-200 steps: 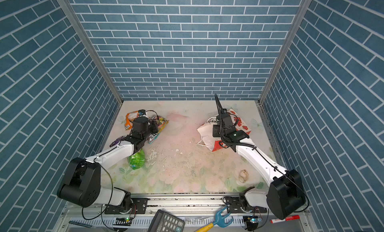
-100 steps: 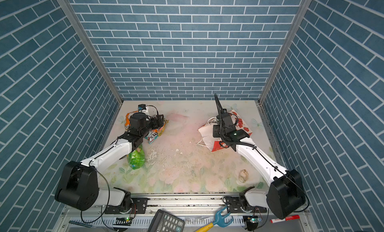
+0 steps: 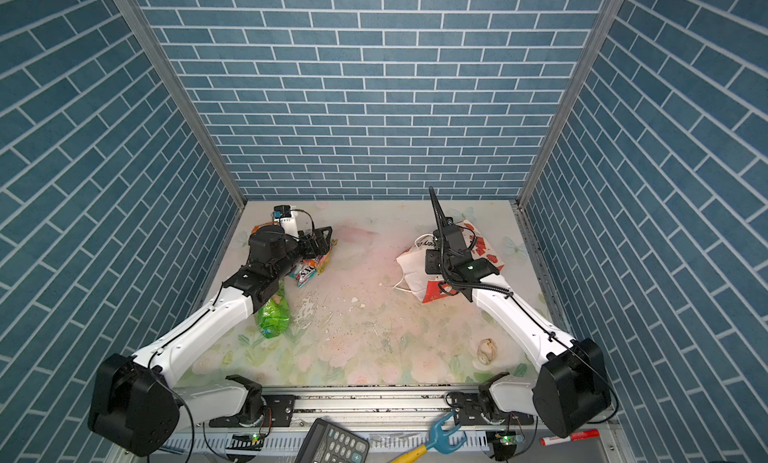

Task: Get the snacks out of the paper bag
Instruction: 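Carry the Fox's Fruits packet to the snack pile and open the left gripper, then move the empty left gripper back into the bag toward the yellow packet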

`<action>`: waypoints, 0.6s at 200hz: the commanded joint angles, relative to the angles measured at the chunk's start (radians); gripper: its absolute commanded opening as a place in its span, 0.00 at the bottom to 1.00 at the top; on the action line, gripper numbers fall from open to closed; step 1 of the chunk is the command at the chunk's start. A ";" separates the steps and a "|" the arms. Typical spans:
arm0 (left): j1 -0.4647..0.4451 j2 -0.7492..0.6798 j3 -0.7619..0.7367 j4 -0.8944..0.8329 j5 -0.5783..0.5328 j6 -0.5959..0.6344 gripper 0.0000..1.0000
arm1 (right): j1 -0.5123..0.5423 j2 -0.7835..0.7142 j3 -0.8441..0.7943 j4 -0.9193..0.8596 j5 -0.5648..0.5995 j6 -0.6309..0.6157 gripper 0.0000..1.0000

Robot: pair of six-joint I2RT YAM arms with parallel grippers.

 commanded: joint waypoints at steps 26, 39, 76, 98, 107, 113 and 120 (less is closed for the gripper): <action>-0.025 -0.066 0.040 -0.127 -0.019 0.014 1.00 | 0.000 0.004 -0.004 0.026 -0.043 0.047 0.00; -0.026 -0.076 0.048 -0.155 -0.008 0.016 1.00 | 0.000 0.006 -0.004 0.035 -0.052 0.050 0.00; -0.028 -0.089 0.051 -0.192 0.002 0.010 1.00 | 0.000 0.011 -0.003 0.049 -0.060 0.051 0.00; -0.041 -0.083 0.054 -0.201 -0.006 0.010 0.99 | 0.000 0.014 -0.001 0.052 -0.069 0.048 0.00; -0.054 -0.079 0.058 -0.203 -0.010 0.014 1.00 | 0.000 0.014 -0.001 0.052 -0.070 0.047 0.00; -0.065 -0.075 0.062 -0.207 -0.013 0.018 1.00 | 0.000 0.015 -0.003 0.052 -0.070 0.045 0.00; -0.077 -0.067 0.070 -0.212 -0.018 0.020 1.00 | -0.001 0.013 -0.006 0.051 -0.069 0.045 0.00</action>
